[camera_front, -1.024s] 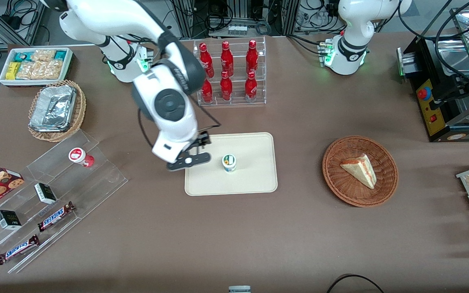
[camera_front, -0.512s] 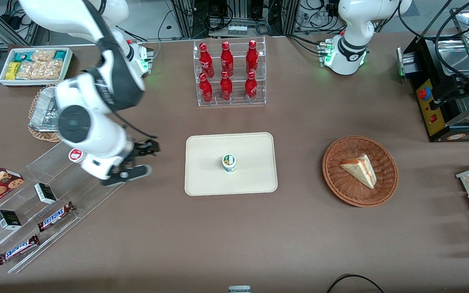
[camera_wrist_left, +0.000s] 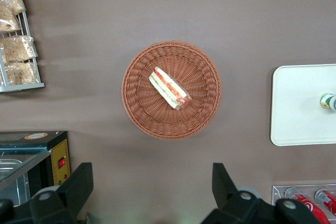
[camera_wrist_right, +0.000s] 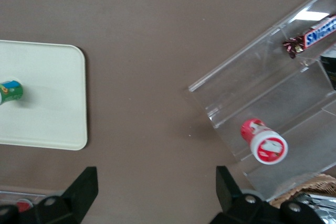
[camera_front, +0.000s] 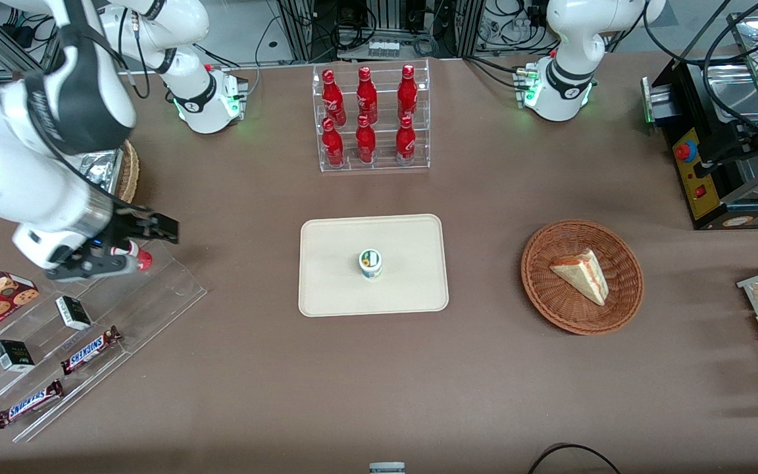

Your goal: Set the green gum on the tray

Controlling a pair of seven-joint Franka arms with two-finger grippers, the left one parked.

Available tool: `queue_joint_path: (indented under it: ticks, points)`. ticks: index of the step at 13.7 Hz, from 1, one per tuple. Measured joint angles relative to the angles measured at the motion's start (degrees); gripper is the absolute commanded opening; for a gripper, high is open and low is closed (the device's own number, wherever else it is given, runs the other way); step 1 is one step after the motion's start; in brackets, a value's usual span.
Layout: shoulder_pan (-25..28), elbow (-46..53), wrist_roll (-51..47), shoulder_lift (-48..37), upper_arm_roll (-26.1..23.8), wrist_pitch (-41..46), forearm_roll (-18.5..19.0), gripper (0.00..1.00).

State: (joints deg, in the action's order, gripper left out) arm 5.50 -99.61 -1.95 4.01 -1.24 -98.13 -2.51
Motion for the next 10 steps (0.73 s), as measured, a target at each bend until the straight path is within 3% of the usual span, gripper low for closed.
queue_joint_path:
  ticks: [4, 10]
  points:
    - [-5.24, -1.28, 3.07, -4.08, -0.3, 4.08, 0.0, 1.0]
    - [-7.37, -1.04, 3.32, -9.03, -0.33, 12.34, 1.6, 1.0]
